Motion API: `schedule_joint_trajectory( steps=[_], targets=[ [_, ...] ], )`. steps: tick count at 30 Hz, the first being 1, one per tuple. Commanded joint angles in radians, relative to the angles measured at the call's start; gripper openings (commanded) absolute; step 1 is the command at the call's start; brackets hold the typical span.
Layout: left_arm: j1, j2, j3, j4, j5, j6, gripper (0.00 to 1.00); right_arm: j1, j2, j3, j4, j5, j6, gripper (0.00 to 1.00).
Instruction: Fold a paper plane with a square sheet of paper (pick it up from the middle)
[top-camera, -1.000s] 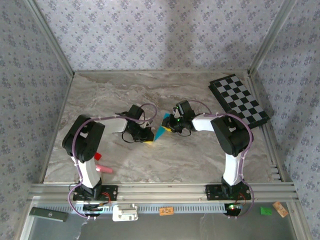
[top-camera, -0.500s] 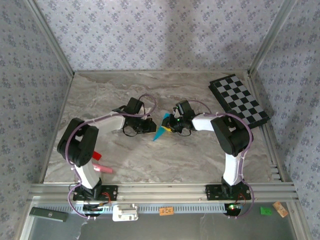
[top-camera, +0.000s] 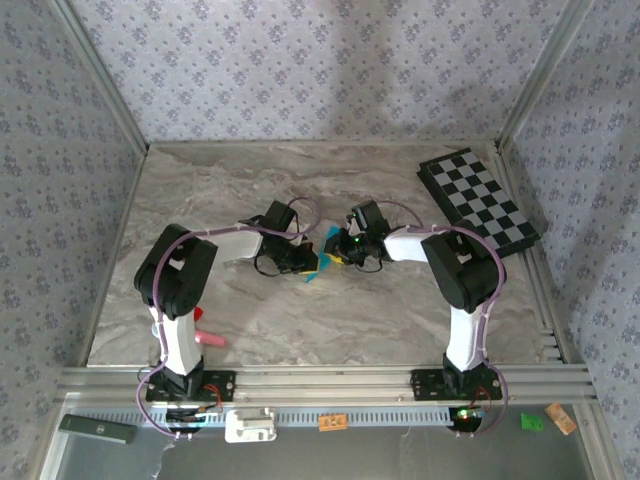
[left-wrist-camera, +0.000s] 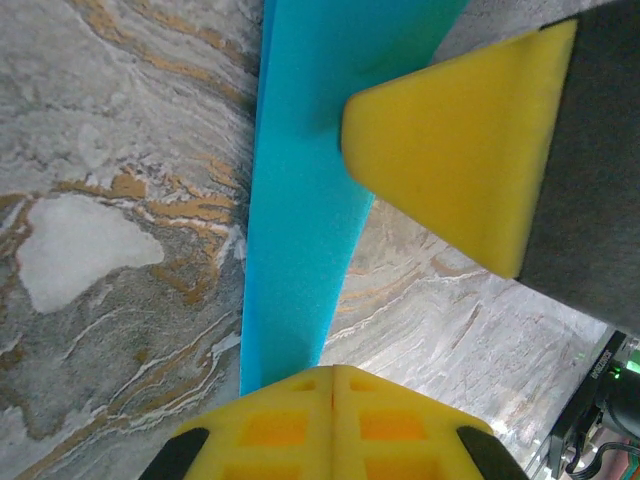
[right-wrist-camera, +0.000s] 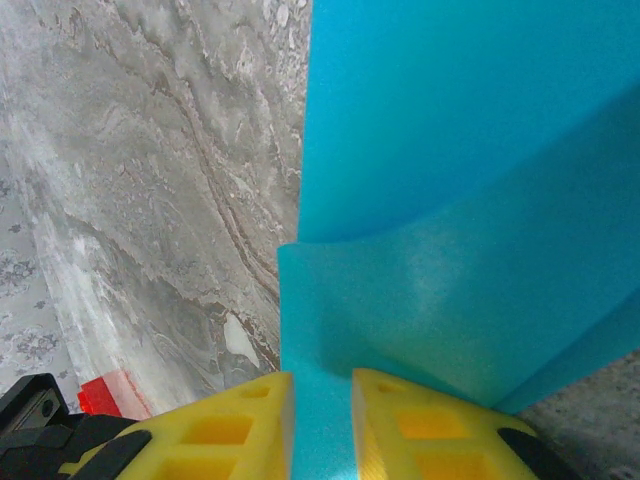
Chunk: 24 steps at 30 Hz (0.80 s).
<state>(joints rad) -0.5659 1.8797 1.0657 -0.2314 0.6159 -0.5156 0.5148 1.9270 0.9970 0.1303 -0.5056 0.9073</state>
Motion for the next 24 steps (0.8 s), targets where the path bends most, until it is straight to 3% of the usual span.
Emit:
schedule_joint_trajectory(
  steps=[1, 24],
  targets=[
    [-0.009, 0.022, 0.025, -0.033, 0.005, 0.025, 0.06, -0.003, 0.056, -0.003, -0.069, 0.058, -0.022, 0.24],
    [-0.02, 0.017, -0.059, -0.081, -0.059, 0.043, 0.04, 0.007, 0.073, 0.035, -0.194, 0.122, -0.061, 0.19]
  ],
)
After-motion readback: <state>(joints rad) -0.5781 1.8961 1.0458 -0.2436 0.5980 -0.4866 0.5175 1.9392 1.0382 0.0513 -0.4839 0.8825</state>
